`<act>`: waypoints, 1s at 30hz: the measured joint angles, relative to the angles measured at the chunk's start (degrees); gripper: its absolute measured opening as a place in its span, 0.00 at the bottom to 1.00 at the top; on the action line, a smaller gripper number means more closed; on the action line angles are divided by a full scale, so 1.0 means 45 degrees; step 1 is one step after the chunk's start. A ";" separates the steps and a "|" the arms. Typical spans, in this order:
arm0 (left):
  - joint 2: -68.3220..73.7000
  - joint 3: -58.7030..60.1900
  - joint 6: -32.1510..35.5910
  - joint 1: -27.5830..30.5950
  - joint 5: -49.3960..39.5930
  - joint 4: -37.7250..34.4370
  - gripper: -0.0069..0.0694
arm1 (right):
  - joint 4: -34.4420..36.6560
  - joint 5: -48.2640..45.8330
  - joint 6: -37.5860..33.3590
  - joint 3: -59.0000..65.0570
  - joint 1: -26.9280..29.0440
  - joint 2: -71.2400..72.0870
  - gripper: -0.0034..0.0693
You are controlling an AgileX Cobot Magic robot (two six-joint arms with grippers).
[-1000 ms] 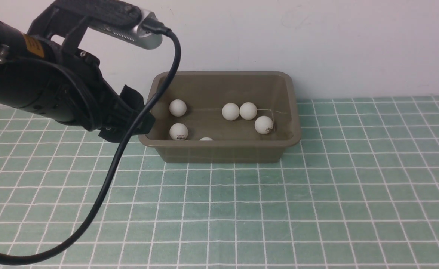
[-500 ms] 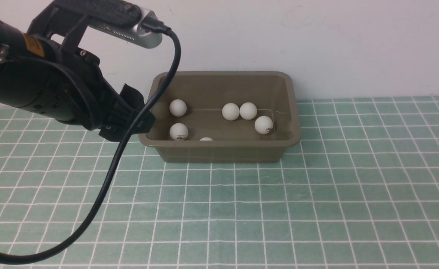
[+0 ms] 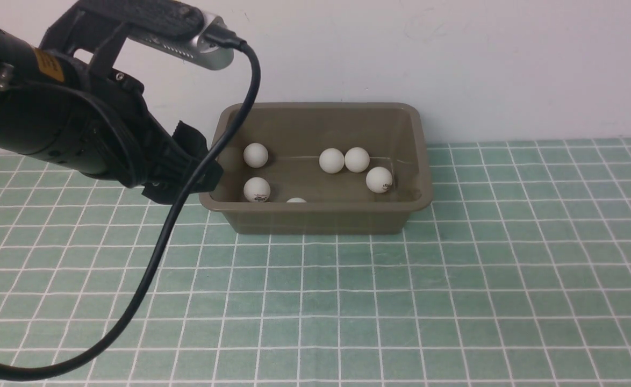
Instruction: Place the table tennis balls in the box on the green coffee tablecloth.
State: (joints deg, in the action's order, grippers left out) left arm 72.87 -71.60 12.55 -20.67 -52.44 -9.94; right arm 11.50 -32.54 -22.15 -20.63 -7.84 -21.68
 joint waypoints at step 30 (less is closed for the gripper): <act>0.0033 0.0000 0.0241 0.0000 0.0392 0.0000 0.79 | -0.0520 0.0120 0.0004 0.1395 0.0000 0.0026 0.48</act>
State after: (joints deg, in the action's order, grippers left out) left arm 73.02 -71.60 13.63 -20.67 -50.68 -9.94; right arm 9.16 -32.00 -22.13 -14.35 -7.84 -21.57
